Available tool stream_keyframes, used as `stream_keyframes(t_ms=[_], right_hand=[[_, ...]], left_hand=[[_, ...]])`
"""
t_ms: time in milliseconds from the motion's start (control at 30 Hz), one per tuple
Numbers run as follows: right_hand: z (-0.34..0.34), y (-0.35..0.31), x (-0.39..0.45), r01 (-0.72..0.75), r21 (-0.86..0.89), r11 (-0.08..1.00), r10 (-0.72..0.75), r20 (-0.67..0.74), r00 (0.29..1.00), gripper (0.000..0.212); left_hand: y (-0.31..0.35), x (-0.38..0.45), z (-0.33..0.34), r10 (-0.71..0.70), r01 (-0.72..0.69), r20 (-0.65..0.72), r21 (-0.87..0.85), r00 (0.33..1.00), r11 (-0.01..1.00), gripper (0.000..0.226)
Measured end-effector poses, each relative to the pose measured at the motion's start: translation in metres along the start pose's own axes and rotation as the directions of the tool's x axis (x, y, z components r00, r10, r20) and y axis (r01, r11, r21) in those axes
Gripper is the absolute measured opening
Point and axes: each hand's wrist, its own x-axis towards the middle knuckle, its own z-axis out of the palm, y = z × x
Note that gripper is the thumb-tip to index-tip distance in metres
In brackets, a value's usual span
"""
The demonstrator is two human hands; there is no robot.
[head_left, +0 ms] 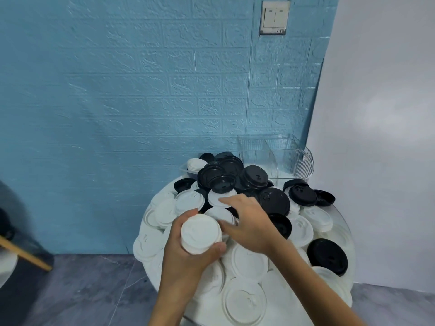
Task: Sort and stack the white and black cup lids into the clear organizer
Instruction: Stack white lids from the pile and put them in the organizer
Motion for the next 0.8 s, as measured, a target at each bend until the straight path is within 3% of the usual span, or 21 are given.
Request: stream_keyframes(t_ms=[167, 333, 433, 533, 633, 733, 800], right_hand=[[0.014, -0.003, 0.004, 0.068, -0.211, 0.975, -0.056, 0.062, 0.997, 0.079], [0.012, 0.000, 0.001, 0.062, -0.229, 0.971, -0.065, -0.004, 0.998, 0.086], [-0.002, 0.001, -0.003, 0.014, -0.132, 0.991, -0.034, -0.149, 0.988, 0.086], [-0.019, 0.000, -0.011, -0.014, 0.091, 0.996, 0.038, -0.269, 0.962, 0.079], [-0.024, -0.011, -0.023, 0.044, 0.328, 0.944, 0.018, -0.184, 0.983, 0.073], [-0.013, -0.024, -0.035, 0.103, 0.285, 0.953, -0.087, -0.068, 0.994, 0.066], [-0.011, -0.027, -0.037, 0.080, 0.307, 0.949, -0.072, -0.037, 0.997, 0.062]], left_hand=[[-0.006, 0.003, -0.003, 0.011, -0.011, -0.010, 0.021, 1.000, 1.000, 0.092], [-0.008, 0.007, -0.002, -0.007, 0.007, -0.012, 0.021, 1.000, 1.000, 0.094], [-0.007, 0.008, -0.001, 0.012, -0.012, 0.004, 0.027, 1.000, 1.000, 0.089], [-0.004, 0.009, 0.001, 0.028, -0.029, 0.024, 0.027, 0.999, 0.999, 0.085], [0.002, 0.010, 0.010, 0.041, -0.042, 0.059, 0.022, 0.997, 0.999, 0.084], [0.006, 0.009, 0.021, 0.063, -0.064, 0.090, 0.011, 0.994, 0.998, 0.094], [0.007, 0.006, 0.026, 0.070, -0.072, 0.128, 0.008, 0.989, 0.997, 0.092]])
